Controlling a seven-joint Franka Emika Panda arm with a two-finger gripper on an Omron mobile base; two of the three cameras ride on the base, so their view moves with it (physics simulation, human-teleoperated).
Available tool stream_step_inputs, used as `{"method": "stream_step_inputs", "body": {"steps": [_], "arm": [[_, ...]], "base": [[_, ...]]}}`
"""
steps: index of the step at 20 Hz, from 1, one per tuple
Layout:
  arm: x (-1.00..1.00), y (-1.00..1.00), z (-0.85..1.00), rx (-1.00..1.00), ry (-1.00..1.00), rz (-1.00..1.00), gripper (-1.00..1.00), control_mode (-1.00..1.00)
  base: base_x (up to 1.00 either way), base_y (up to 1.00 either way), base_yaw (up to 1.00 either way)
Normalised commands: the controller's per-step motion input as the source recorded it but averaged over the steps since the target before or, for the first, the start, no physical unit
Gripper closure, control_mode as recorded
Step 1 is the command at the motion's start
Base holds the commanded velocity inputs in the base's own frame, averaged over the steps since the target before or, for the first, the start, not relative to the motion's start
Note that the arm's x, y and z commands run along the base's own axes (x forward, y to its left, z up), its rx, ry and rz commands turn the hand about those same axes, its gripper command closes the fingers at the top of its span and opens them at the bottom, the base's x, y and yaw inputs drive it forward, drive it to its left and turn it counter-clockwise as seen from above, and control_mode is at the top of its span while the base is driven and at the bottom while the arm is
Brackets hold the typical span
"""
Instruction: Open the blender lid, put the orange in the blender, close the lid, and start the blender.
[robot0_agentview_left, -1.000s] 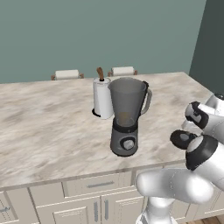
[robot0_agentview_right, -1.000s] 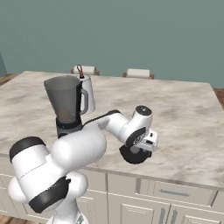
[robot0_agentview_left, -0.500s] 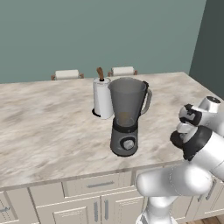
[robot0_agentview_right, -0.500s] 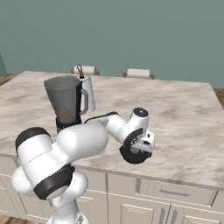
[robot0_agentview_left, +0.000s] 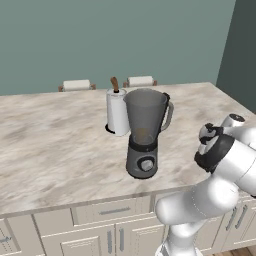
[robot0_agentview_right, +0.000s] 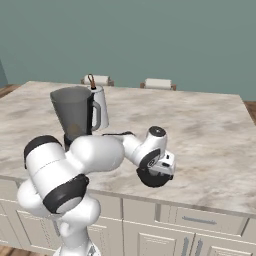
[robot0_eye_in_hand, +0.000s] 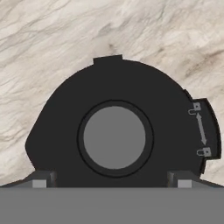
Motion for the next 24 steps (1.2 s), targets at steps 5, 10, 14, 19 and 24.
{"method": "stream_step_inputs", "body": {"steps": [5,10,14,19,24], "arm": [[0.19,0.00,0.00,0.00,0.00,0.00,-1.00,-1.00],[0.17,0.00,-0.06,-0.01,0.00,0.00,-1.00,-1.00],[0.03,0.00,-0.21,0.00,0.00,0.00,-1.00,-1.00],[0.00,0.00,-0.35,-0.01,0.00,0.00,-1.00,-1.00],[0.01,0.05,-0.31,-0.04,0.00,0.00,-1.00,-1.00]], "base": [[0.00,0.00,0.00],[0.00,0.00,0.00],[0.00,0.00,0.00],[0.00,0.00,0.00],[0.00,0.00,0.00]]}}
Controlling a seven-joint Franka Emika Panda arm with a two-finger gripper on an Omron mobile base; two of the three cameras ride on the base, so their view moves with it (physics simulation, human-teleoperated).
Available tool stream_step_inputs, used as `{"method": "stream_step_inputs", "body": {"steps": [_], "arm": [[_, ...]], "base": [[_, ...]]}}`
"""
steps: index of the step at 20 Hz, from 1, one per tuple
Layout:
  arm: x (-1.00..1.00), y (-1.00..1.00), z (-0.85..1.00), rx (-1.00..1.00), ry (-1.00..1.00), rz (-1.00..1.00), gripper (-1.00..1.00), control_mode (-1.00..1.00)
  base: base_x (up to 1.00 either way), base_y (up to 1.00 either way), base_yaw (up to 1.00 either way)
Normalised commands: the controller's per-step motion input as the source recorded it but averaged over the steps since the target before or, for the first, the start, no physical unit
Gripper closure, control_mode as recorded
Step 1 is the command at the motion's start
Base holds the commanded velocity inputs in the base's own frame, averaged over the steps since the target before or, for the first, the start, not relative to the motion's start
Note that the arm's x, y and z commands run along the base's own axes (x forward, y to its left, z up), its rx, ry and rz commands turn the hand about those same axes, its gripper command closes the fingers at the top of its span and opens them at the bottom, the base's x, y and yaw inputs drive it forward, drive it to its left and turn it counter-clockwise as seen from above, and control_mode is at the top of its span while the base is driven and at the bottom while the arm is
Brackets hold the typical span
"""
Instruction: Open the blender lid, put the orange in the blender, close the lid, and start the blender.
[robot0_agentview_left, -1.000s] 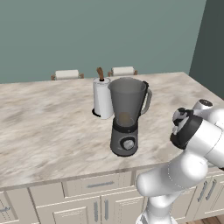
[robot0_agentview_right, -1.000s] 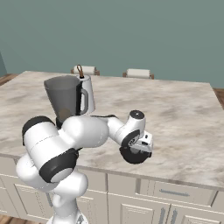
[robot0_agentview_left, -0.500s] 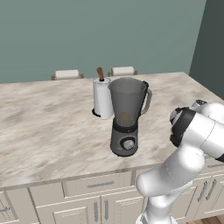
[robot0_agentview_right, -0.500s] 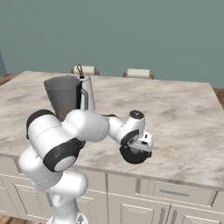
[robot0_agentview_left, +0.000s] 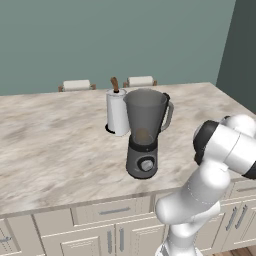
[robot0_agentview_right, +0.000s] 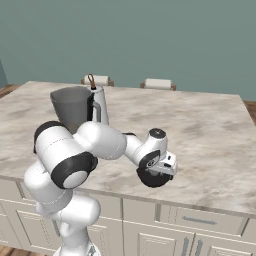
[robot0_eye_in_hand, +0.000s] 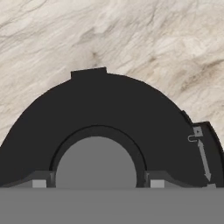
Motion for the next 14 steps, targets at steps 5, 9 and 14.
{"method": "stream_step_inputs", "body": {"steps": [5,9,14], "arm": [[0.00,0.11,-0.24,-0.01,0.00,0.00,-1.00,-1.00],[-0.05,0.37,-0.51,-0.06,0.00,0.00,-1.00,-1.00],[-0.06,0.50,-0.47,-0.05,0.03,0.00,1.00,-1.00]], "base": [[0.00,0.00,0.00],[0.00,0.00,0.00],[0.00,0.00,0.00]]}}
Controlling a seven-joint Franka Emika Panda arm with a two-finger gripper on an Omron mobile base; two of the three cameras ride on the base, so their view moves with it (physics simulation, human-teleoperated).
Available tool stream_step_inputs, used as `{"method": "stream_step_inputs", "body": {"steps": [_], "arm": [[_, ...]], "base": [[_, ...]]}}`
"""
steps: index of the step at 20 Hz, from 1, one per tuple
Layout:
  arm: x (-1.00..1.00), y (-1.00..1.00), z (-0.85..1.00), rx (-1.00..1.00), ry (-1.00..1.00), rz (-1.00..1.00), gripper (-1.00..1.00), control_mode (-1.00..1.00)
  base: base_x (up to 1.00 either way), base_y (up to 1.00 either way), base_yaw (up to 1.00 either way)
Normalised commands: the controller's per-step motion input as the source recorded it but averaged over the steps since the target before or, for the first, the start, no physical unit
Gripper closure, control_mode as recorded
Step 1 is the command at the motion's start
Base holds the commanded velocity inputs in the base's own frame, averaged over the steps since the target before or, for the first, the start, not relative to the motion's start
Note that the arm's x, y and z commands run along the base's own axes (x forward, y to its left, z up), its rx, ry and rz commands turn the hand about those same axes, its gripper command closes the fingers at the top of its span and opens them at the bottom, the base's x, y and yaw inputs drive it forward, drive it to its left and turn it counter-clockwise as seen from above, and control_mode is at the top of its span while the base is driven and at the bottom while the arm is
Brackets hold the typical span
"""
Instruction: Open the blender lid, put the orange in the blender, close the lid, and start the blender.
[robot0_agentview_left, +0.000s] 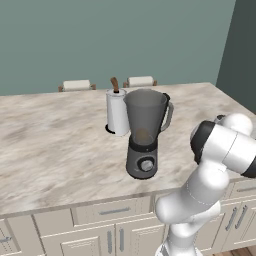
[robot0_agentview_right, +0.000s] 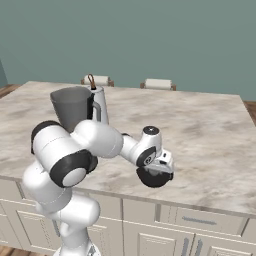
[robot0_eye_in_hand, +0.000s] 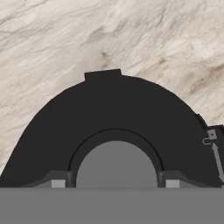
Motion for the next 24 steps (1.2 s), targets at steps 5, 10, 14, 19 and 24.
{"method": "stream_step_inputs", "body": {"steps": [5,10,14,19,24], "arm": [[-0.08,0.13,-0.02,0.00,0.00,0.00,1.00,-1.00],[-0.13,0.00,0.30,0.02,0.00,0.01,1.00,-1.00],[-0.18,0.00,0.90,0.03,-0.01,0.02,1.00,-1.00],[-0.07,0.06,0.90,0.00,-0.04,0.05,1.00,-1.00],[-0.14,0.01,0.13,0.00,-0.04,0.02,1.00,-1.00]], "base": [[0.00,0.00,0.00],[0.00,0.00,0.00],[0.00,0.00,0.00],[0.00,0.00,0.00],[0.00,0.00,0.00]]}}
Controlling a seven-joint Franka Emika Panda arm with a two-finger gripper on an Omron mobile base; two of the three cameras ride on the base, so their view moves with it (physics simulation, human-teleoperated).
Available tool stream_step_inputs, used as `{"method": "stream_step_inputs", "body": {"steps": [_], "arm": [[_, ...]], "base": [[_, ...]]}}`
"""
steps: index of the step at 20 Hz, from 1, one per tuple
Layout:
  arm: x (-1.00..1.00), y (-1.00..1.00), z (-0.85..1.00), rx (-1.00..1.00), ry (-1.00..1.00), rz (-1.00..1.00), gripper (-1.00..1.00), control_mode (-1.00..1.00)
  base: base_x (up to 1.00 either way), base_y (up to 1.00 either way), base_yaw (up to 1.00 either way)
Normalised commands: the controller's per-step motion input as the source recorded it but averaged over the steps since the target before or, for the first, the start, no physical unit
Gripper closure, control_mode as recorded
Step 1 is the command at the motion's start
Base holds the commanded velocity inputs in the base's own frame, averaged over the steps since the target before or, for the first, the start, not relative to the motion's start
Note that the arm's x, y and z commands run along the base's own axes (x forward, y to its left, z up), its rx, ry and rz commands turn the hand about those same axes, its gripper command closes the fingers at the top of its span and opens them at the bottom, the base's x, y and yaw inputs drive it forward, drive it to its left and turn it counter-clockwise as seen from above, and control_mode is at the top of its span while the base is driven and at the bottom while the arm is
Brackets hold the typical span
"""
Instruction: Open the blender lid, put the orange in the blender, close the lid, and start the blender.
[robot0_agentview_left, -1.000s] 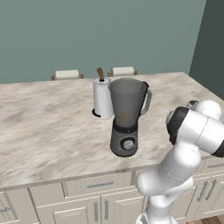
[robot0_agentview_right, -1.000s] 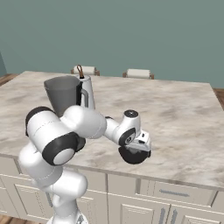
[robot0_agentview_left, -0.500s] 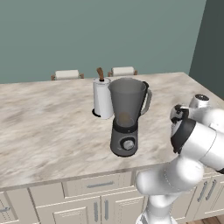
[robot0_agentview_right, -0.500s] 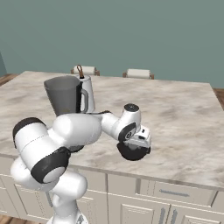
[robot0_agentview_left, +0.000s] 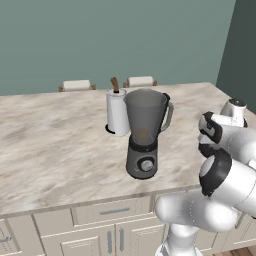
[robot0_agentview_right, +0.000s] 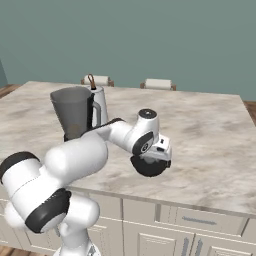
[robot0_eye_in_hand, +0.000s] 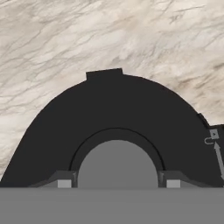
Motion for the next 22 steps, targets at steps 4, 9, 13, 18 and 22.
{"method": "stream_step_inputs", "body": {"steps": [4,9,13,18,22], "arm": [[-0.26,0.00,0.77,0.01,-0.14,0.02,1.00,-1.00],[-0.36,0.00,1.00,0.00,-0.16,0.03,1.00,-1.00],[-0.36,0.09,1.00,0.00,-0.12,0.03,1.00,-1.00],[-0.25,0.36,1.00,0.00,-0.07,0.01,1.00,-1.00],[-0.14,0.50,1.00,0.00,-0.01,0.02,1.00,-1.00]], "base": [[0.00,0.00,0.00],[0.00,0.00,0.00],[0.00,0.00,0.00],[0.00,0.00,0.00],[0.00,0.00,0.00]]}}
